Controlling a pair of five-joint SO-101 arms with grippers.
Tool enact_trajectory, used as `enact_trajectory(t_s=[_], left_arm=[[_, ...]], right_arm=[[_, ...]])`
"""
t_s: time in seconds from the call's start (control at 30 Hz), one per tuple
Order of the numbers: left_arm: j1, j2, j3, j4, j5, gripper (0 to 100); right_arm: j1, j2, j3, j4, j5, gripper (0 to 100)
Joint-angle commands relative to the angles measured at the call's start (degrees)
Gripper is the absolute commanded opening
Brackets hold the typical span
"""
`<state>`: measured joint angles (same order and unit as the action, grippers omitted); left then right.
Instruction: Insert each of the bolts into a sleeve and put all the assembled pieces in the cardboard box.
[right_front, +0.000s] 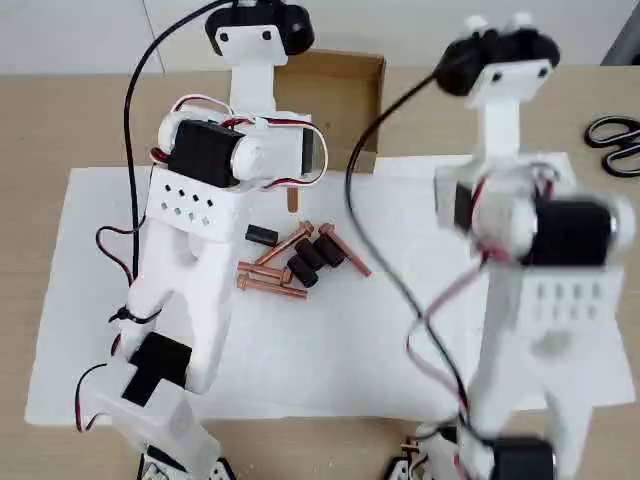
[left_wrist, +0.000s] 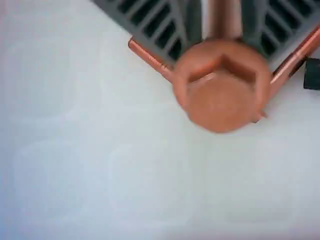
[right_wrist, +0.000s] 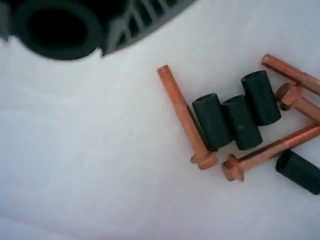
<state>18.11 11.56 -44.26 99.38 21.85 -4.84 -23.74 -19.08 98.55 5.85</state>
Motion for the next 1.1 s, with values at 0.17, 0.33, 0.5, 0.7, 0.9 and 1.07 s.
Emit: enact_trajectory(t_s=[0.17,0.33,0.5,0.7,0.9,1.07], left_arm=[[-0.3,-3.8,0.0,0.3,0.0,1],[-0.3,-4.0,-0.3,0.2,0.0,1],[-0.4,-4.0,-0.3,0.2,0.0,1],[-0.4,-4.0,-0.3,0.2,0.0,1],[-0.4,-4.0,-0.3,-0.3,0.0,1],[-0.4,-4.1,-0.4,-0.3,0.0,1]], right_arm=[[-4.6,-21.1,20.0,-11.8,7.7,0.5],[-3.4,-26.1,36.5,-22.6,10.7,0.4],[0.1,-30.5,46.5,-32.9,10.6,0.4],[0.0,-32.1,55.2,-36.2,10.6,0.4],[-0.3,-32.3,57.5,-40.0,-2.9,0.7],[-1.2,-32.3,58.2,-41.6,-9.1,0.7]])
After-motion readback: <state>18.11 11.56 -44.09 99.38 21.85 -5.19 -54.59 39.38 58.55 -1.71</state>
